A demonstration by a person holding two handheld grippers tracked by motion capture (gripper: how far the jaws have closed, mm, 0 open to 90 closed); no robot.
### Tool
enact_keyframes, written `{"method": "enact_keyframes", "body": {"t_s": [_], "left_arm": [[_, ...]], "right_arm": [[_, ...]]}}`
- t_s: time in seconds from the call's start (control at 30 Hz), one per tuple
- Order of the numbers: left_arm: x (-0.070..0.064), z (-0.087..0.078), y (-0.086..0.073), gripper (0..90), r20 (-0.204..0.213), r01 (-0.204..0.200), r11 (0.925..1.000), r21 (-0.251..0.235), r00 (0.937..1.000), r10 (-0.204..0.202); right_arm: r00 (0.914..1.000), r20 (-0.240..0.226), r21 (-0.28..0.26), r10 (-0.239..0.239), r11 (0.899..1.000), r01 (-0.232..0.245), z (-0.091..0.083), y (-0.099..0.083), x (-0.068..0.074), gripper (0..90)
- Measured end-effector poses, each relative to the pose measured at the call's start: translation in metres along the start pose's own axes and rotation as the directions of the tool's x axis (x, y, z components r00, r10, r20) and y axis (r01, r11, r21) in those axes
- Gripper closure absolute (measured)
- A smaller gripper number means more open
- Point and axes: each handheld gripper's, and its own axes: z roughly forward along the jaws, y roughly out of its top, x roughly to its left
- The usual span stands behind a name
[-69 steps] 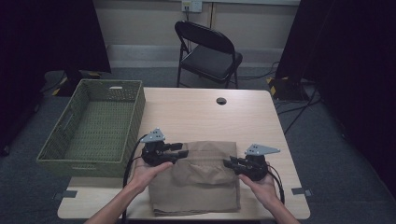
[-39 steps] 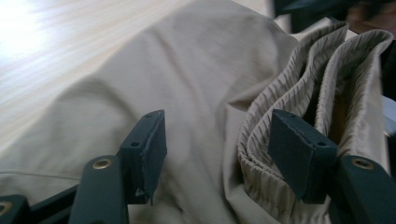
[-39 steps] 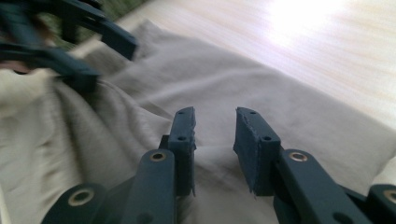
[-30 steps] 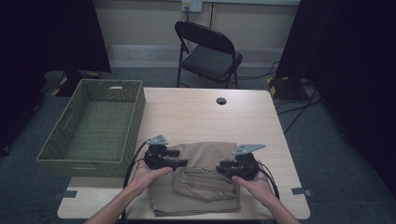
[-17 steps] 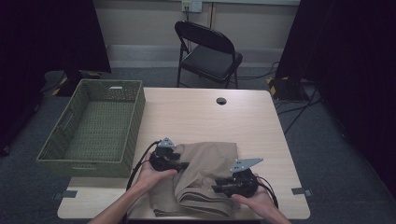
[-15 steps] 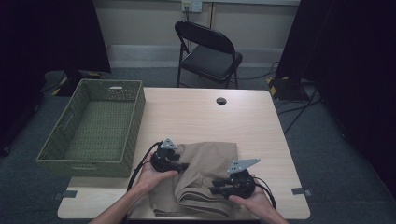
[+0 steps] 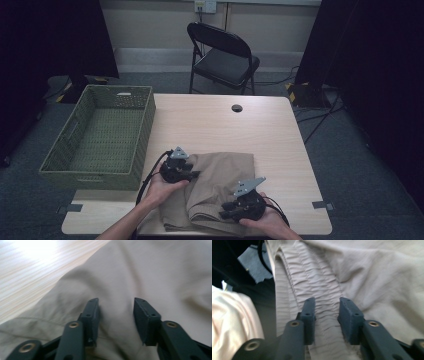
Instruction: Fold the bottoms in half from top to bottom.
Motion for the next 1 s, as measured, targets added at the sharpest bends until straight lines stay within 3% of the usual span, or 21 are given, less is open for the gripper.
{"method": "enact_keyframes", "body": {"t_s": [0.07,0.13,0.2,0.27,0.33,0.47,0.5,0.6,0.83,0.93,1.0], "left_arm": [[-0.003,-0.007,0.001,59.3,0.010,0.002,0.9996,-0.029,0.9999,-0.001],[-0.003,-0.009,0.001,56.0,0.001,0.012,0.9993,-0.036,0.9999,-0.012],[0.001,-0.004,-0.002,48.5,-0.019,0.030,0.9995,-0.009,0.9994,-0.030],[0.005,0.004,-0.005,44.5,-0.042,0.023,0.9993,0.030,0.9989,-0.022],[0.007,0.010,-0.007,42.8,-0.041,0.024,0.9991,0.036,0.9989,-0.022],[0.005,0.013,-0.005,45.9,-0.072,-0.018,0.9986,0.049,0.9972,0.021],[0.004,0.014,-0.004,47.6,-0.107,-0.048,0.9970,0.061,0.9928,0.054],[0.002,0.015,-0.004,48.4,-0.120,-0.051,0.9968,0.061,0.9911,0.058],[0.003,0.016,-0.003,48.8,-0.140,-0.047,0.9969,0.063,0.9886,0.056],[0.006,0.015,-0.003,48.7,-0.119,-0.031,0.9982,0.052,0.9922,0.037],[0.009,0.014,-0.004,48.8,-0.094,-0.014,0.9992,0.039,0.9954,0.018]], "right_arm": [[0.9998,0.015,-0.031,-0.011,0.999,0.011,-0.001,0.005,0.002,55.9],[0.9999,-0.008,-0.085,-0.007,0.996,0.006,-0.001,0.011,0.006,53.5],[0.9992,-0.038,-0.107,-0.014,0.994,0.010,0.004,0.019,0.009,51.5],[0.9981,-0.051,-0.102,-0.035,0.994,0.030,0.013,0.025,0.014,49.5],[0.9956,-0.071,-0.091,-0.061,0.994,0.055,0.022,0.031,0.019,47.6],[0.9944,-0.067,-0.082,-0.081,0.994,0.076,0.034,0.037,0.024,44.6],[0.9945,-0.056,-0.073,-0.088,0.994,0.084,0.039,0.037,0.025,53.9],[0.9905,-0.069,-0.058,-0.119,0.992,0.115,0.040,0.034,0.029,63.0],[0.9849,-0.085,-0.019,-0.151,0.989,0.150,0.046,0.026,0.032,63.0],[0.9838,-0.083,-0.021,-0.159,0.987,0.158,0.045,0.025,0.033,62.6],[0.9865,-0.101,-0.035,-0.129,0.991,0.126,0.042,0.027,0.030,61.2]]}}
